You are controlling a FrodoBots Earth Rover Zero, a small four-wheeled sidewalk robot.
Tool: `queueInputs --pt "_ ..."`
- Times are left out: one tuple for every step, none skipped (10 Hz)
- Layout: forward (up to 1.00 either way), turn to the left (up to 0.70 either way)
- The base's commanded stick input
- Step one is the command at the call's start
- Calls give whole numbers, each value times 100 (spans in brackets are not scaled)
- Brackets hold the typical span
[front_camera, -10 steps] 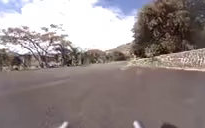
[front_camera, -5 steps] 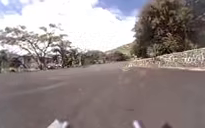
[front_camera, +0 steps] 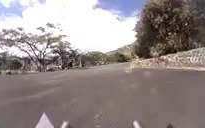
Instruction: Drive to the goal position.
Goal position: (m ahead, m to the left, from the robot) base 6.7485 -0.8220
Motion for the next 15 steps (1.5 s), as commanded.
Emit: queueInputs --pt "85 0" --pt "85 0" --pt "85 0" --pt "85 0" --pt "85 0" --pt "85 0" --pt "85 0" --pt "85 0" --pt "85 0" --pt "85 0" --pt "85 0" --pt "85 0" --pt "85 0" --pt "85 -4" --pt "85 -34"
